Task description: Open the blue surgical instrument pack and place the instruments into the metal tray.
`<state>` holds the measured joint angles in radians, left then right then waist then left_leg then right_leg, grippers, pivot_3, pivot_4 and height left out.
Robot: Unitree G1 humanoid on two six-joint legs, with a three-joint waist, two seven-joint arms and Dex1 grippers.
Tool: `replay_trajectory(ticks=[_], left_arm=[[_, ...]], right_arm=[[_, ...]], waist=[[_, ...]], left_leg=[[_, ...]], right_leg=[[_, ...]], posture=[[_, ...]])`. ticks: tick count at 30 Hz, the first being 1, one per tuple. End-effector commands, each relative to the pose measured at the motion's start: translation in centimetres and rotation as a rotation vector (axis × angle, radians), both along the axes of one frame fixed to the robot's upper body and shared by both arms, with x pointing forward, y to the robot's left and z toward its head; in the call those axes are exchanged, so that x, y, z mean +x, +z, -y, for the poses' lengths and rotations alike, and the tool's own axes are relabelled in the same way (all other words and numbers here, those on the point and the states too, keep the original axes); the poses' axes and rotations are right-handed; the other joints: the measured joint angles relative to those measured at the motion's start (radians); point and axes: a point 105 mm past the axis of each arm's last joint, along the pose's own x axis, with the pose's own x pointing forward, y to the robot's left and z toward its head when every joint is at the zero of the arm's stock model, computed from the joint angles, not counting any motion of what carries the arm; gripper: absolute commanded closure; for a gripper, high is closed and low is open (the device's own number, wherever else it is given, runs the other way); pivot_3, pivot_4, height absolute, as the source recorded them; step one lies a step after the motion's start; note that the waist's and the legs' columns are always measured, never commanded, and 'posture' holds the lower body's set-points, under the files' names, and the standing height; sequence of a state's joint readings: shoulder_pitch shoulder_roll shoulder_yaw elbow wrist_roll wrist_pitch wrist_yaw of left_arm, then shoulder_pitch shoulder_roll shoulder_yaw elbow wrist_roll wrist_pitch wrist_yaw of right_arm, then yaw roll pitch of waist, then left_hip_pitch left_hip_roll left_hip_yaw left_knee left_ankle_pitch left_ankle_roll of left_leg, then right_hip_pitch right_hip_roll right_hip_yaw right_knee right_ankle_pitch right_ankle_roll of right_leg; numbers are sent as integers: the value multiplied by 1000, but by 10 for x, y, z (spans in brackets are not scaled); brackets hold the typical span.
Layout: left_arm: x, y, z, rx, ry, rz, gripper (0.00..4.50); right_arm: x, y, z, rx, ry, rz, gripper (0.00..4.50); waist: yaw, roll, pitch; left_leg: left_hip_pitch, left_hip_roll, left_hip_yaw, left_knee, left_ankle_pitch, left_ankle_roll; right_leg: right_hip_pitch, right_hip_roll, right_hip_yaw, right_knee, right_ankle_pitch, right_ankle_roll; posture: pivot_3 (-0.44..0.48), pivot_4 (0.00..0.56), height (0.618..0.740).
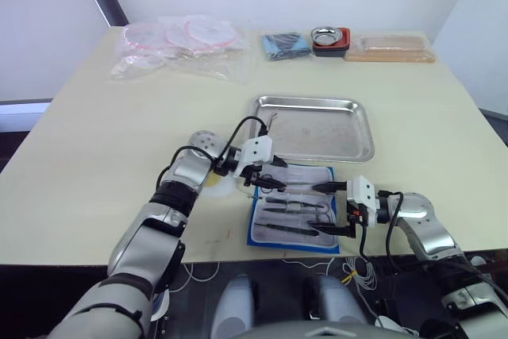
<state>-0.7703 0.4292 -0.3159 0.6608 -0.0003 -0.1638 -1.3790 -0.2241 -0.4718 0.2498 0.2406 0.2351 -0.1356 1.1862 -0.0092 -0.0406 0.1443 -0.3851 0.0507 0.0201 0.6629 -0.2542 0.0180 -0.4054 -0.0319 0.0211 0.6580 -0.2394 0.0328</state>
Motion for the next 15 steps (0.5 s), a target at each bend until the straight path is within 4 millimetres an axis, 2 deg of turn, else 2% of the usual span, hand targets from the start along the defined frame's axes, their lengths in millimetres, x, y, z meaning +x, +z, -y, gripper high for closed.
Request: replay_trajectory(ticks=[1, 7, 14, 15], left_arm=[[1, 2, -2, 20, -14, 30, 1811], [-8, 4, -1, 8, -49, -10, 1811], [-10, 0, -4, 26, -38, -35, 1811], [-10, -1, -4, 26, -35, -44, 2083]], right_arm=[[-23, -51, 9, -121, -23, -197, 0], [-23, -51, 9, -119, -23, -196, 0], [-21, -50, 7, -118, -22, -192, 0], [-21, -50, 7, -118, -22, -192, 0]], waist=[[0, 0, 0], [-2, 0, 0], [-2, 0, 0], [-2, 0, 0]], left_leg=[[0, 0, 0, 0, 0, 0], [0, 0, 0, 0, 0, 0], [0, 0, 0, -1, 0, 0], [0, 0, 0, -1, 0, 0]], right_leg=[[0, 0, 0, 0, 0, 0], [0, 0, 0, 0, 0, 0], [0, 0, 0, 0, 0, 0], [0, 0, 0, 0, 0, 0]], posture=[[0, 150, 740], [0, 150, 740], [0, 150, 740], [0, 150, 740]])
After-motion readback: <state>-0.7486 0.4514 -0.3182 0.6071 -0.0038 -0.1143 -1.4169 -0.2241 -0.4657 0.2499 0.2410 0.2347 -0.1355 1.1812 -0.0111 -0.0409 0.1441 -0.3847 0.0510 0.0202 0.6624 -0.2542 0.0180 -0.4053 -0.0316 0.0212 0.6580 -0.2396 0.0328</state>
